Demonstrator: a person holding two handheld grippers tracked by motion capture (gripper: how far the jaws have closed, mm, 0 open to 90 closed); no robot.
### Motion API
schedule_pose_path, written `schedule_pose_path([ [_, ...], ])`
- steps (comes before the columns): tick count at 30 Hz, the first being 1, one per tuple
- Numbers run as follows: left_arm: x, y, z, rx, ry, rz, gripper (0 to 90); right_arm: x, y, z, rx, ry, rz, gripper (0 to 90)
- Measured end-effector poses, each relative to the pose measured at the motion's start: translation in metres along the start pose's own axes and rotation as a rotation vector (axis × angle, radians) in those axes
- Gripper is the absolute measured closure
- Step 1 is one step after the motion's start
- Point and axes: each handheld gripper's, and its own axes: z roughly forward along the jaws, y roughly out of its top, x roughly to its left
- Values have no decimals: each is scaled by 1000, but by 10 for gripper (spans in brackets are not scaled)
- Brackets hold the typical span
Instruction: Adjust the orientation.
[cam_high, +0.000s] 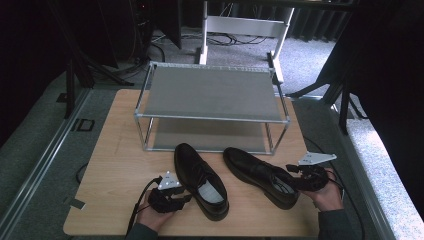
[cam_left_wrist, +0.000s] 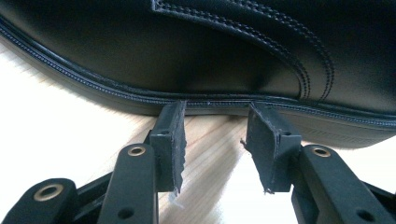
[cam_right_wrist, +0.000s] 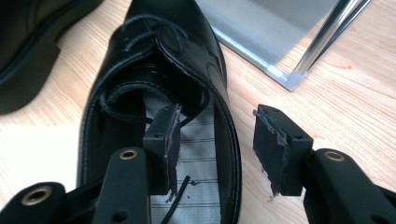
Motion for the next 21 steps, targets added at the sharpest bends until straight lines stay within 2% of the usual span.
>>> schedule_pose_path([
  [4, 0, 0, 1, -1, -4, 0, 574, 1, -1, -3, 6, 24, -21, 484],
  [8, 1, 1, 2, -1, -5, 0, 574, 1, 5, 5, 23, 15, -29, 489],
  [11, 2, 3, 3, 0, -10, 1, 574, 0, 16, 15, 30, 30, -40, 556],
  [13, 2, 4, 4, 1, -13, 5, 574, 1, 22, 23, 51, 37, -62, 636],
  [15, 2, 5, 5, 0, -16, 5, 574, 5, 25, 26, 52, 13, -78, 727],
  [18, 3, 6, 6, -1, -19, 4, 574, 8, 25, 26, 10, -10, -65, 774],
  [21, 3, 7, 8, 0, -21, 5, 574, 10, 25, 27, -13, -14, -54, 792],
])
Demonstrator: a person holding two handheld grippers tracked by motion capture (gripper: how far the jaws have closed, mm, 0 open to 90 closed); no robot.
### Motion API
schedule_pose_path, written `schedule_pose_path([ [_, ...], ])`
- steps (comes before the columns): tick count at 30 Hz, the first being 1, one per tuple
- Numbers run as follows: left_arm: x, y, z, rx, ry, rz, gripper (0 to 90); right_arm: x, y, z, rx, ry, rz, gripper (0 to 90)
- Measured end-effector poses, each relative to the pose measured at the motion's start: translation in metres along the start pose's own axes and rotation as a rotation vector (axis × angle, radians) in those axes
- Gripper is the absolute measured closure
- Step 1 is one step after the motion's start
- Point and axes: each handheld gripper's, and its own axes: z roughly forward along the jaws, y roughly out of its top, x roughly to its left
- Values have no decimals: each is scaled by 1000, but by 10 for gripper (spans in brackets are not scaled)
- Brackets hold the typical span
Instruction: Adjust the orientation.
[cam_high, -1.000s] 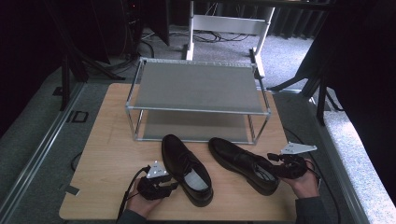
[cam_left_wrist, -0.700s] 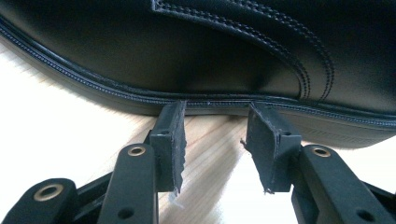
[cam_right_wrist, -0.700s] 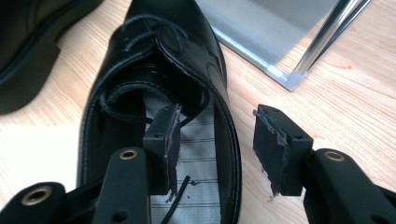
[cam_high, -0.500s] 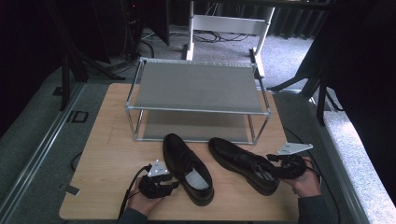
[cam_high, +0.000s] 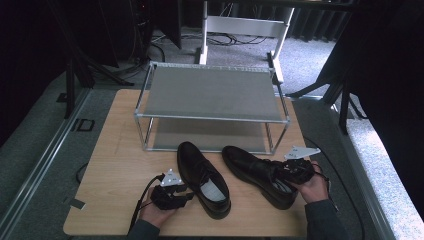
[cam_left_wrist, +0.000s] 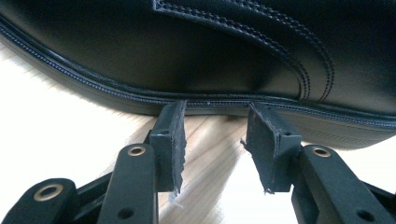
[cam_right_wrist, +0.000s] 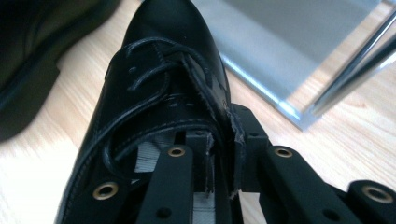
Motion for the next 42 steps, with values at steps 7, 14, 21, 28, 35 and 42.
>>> schedule_pose_path([
  [7, -3, 10, 11, 3, -11, 16, 574, 12, 21, 17, -33, -30, -13, 798],
  [14, -10, 17, 21, 2, -20, 23, 573, 19, 40, 33, -35, -88, 6, 803],
  [21, -30, 28, 39, 23, -56, 69, 562, 22, 45, 39, -31, -93, 4, 800],
  [28, -44, 34, 48, 35, -67, 110, 564, 22, 41, 36, -6, -90, -15, 795],
  [35, -51, 39, 53, 10, -187, 89, 631, 19, 42, 36, 3, -68, -20, 789],
  [42, -60, 48, 60, 36, -143, 141, 646, 12, 38, 32, 11, -82, 6, 789],
])
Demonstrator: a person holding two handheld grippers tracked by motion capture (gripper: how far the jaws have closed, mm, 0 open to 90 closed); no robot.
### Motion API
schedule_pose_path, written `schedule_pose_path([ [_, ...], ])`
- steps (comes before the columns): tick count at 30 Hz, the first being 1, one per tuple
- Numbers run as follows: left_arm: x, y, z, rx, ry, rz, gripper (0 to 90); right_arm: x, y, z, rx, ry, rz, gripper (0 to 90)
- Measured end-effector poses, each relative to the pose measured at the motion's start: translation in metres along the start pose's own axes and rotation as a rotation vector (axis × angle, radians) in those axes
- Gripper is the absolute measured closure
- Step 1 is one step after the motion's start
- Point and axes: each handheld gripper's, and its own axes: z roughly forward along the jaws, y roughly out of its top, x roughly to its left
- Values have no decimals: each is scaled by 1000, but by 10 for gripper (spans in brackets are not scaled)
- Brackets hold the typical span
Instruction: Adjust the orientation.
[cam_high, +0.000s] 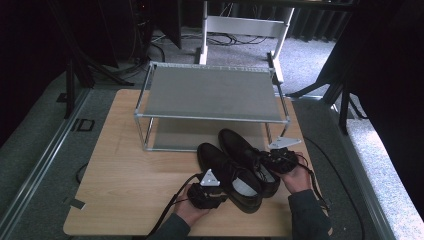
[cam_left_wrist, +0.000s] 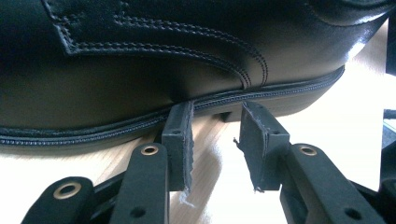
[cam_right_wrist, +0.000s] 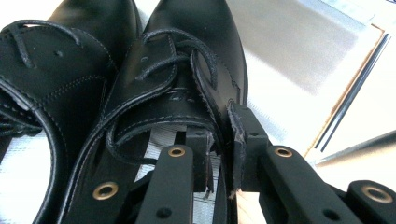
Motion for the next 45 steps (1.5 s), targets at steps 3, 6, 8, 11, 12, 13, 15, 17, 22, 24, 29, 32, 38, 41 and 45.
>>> schedule_pose_path([
  [3, 0, 2, 1, 6, 2, 5, 645, -1, -2, -1, -2, 7, 2, 793],
  [6, 0, 4, 4, 6, -1, 8, 645, -3, -4, -3, 4, 4, -8, 799],
  [8, -1, 7, 6, 8, 0, 16, 645, -5, -6, -6, 10, -1, -8, 800],
  [11, -4, 12, 13, 10, -4, 27, 644, -11, -12, -11, 16, -7, 0, 798],
  [12, -5, 14, 15, 10, -8, 29, 645, -13, -14, -12, 14, -9, 6, 796],
  [13, -6, 16, 18, 12, -10, 32, 645, -16, -16, -14, 11, -12, 14, 794],
  [15, -10, 20, 23, 16, -14, 43, 645, -21, -19, -16, 8, -19, 28, 790],
  [17, -13, 25, 28, 19, -19, 49, 645, -25, -21, -17, 2, -28, 40, 786],
  [22, -18, 31, 36, 25, -23, 53, 645, -36, -23, -16, -18, -33, 66, 774],
  [24, -20, 34, 40, 22, -26, 51, 645, -38, -23, -15, -24, -36, 66, 770],
  [29, -21, 35, 42, 18, -36, 50, 642, -43, -22, -14, -26, -36, 81, 723],
  [32, -21, 34, 41, 19, -34, 59, 594, -42, -24, -16, -14, -58, 88, 666],
  [38, -19, 29, 28, 0, 0, 65, 550, -35, -30, -38, -48, -101, 125, 591],
  [41, -12, 23, 14, -18, 27, 43, 548, -28, -35, -59, -84, -88, 155, 532],
  [45, -5, 15, 2, -34, 52, 15, 547, -22, -37, -73, -128, -48, 181, 497],
])
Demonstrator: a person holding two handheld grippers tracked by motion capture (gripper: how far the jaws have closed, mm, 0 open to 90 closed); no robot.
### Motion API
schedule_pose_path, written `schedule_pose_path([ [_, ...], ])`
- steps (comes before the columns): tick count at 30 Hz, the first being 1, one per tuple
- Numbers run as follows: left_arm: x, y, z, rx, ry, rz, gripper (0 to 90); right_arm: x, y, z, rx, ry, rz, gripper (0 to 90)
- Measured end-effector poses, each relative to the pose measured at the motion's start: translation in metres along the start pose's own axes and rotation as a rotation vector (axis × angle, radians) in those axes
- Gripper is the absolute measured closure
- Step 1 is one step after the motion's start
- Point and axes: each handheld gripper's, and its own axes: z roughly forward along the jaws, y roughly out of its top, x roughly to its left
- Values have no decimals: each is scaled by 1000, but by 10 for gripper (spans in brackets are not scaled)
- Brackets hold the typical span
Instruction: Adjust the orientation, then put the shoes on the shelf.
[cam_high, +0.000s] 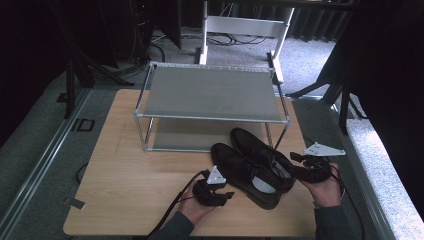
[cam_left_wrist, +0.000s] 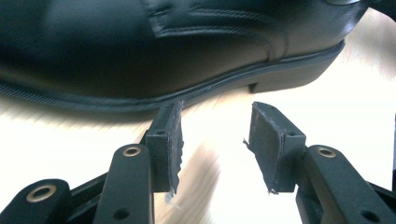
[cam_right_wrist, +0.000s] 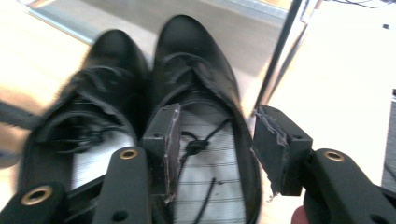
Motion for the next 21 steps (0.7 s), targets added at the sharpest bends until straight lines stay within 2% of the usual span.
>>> schedule_pose_path([
  [3, 5, -6, -7, 3, 14, -14, 544, 5, -2, -3, 23, 30, 4, 489],
  [6, 9, -11, -12, -2, 23, -34, 543, 10, -6, -1, 56, 48, -16, 483],
  [10, 11, -15, -16, 0, 29, -41, 540, 12, -11, 3, 93, 68, -16, 481],
  [15, 11, -17, -18, 0, 31, -42, 537, 13, -12, 5, 137, 91, -23, 531],
  [20, 11, -18, -18, 1, 32, -47, 536, 13, -10, 5, 157, 117, -22, 538],
  [21, 11, -19, -18, 1, 31, -49, 536, 13, -9, 6, 160, 134, -16, 534],
])
